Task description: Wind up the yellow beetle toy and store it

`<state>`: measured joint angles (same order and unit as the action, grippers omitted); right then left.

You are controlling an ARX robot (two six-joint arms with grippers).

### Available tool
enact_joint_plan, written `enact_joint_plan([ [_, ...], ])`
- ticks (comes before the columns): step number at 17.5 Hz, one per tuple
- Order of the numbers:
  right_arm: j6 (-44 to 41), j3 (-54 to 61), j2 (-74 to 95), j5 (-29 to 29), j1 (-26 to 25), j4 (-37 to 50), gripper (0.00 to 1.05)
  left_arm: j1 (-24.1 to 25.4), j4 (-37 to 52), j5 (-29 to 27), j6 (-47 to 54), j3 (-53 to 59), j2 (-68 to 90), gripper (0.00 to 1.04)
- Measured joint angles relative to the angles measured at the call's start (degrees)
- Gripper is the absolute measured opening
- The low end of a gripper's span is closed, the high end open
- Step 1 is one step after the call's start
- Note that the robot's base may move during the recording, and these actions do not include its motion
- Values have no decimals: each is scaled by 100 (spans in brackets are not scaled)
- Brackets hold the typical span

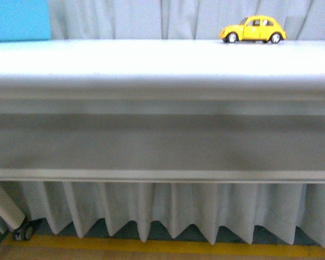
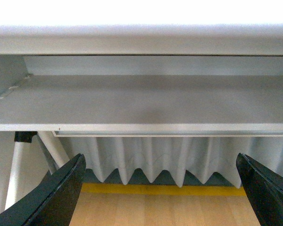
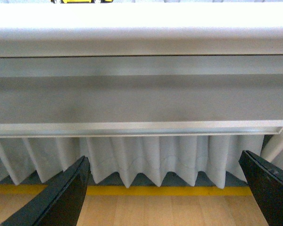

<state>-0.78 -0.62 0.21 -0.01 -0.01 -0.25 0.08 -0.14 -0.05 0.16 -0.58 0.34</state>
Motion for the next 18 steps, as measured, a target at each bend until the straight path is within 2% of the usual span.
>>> enact_joint_plan([
  [18,17,0,0,2,0,33,98,0,11,2,-4,0,2,98],
])
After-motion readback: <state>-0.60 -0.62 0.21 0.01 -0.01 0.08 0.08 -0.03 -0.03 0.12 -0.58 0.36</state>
